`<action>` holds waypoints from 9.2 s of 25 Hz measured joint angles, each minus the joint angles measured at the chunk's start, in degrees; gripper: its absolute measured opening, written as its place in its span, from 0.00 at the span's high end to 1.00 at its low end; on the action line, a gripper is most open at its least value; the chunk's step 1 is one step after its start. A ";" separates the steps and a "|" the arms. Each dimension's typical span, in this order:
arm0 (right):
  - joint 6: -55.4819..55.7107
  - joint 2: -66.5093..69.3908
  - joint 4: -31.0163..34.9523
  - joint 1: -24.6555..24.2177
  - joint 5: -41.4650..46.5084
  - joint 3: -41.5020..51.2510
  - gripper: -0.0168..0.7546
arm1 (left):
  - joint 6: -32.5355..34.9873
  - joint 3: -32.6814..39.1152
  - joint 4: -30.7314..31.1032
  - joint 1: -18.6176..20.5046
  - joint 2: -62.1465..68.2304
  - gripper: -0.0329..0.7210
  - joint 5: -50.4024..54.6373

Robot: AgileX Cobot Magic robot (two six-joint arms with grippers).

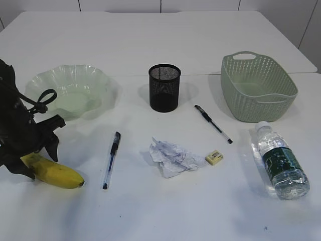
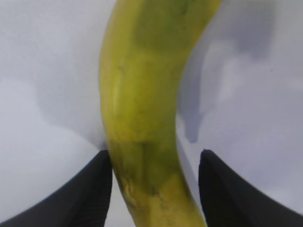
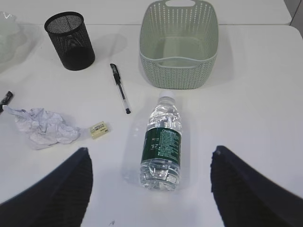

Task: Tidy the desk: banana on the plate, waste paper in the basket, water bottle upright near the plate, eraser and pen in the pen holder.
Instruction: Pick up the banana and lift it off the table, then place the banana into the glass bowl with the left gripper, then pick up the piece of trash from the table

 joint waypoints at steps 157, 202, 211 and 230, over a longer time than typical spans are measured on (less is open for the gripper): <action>-9.48 19.38 9.36 6.32 12.31 -15.29 0.23 | 51.66 10.82 4.49 1.36 -38.57 0.50 14.68; -32.13 90.38 5.99 25.59 11.56 -52.14 0.23 | 57.21 14.52 -0.60 1.36 -39.86 0.29 11.34; -31.28 92.21 5.99 25.59 8.96 -52.14 0.45 | 57.21 14.52 -0.60 1.36 -39.86 0.30 11.34; -29.99 92.21 7.90 25.59 14.96 -56.55 0.94 | 57.21 14.52 -0.60 1.36 -39.86 0.30 11.34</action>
